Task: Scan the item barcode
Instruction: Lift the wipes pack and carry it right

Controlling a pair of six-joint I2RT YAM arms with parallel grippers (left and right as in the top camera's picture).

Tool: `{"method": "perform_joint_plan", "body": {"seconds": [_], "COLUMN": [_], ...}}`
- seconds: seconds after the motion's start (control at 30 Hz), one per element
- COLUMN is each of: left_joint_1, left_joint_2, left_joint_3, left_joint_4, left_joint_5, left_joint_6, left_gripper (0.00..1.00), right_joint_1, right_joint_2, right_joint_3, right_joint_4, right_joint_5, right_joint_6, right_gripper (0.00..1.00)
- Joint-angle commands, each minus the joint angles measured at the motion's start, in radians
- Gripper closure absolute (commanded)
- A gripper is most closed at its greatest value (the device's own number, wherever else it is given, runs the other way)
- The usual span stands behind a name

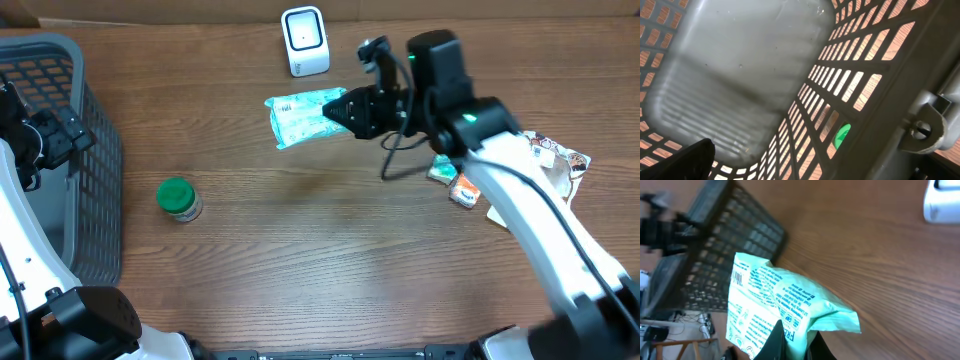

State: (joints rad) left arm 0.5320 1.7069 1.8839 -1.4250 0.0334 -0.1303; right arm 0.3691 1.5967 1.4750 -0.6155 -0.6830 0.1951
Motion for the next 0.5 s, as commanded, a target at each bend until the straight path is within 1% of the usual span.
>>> {"method": "perform_joint_plan", "body": {"seconds": [0.0,0.17,0.33,0.47], "left_joint_1": [0.004,0.004,0.004,0.004], "left_joint_2": [0.008,0.008,0.008,0.008], "left_joint_3": [-0.002,-0.002,-0.002,-0.002], "left_joint_4": [0.0,0.0,0.0,0.0], "left_joint_5": [-0.01,-0.01,-0.01,-0.01], "left_joint_6": [0.007,0.007,0.007,0.007], "left_gripper": [0.0,0.0,0.0,0.0], "right_joint_1": [0.003,0.003,0.003,0.034], "right_joint_2": [-0.066,-0.129,-0.132,-0.115], "right_joint_3": [0.011,0.011,0.011,0.011], "right_joint_4": [-0.032,-0.095,-0.119,-0.138], "right_joint_5": [0.014,0.051,0.07,0.222], "right_joint_6": [-0.014,-0.014,-0.017,-0.013], "right_gripper": [0.96,0.96,0.96,0.96]}}
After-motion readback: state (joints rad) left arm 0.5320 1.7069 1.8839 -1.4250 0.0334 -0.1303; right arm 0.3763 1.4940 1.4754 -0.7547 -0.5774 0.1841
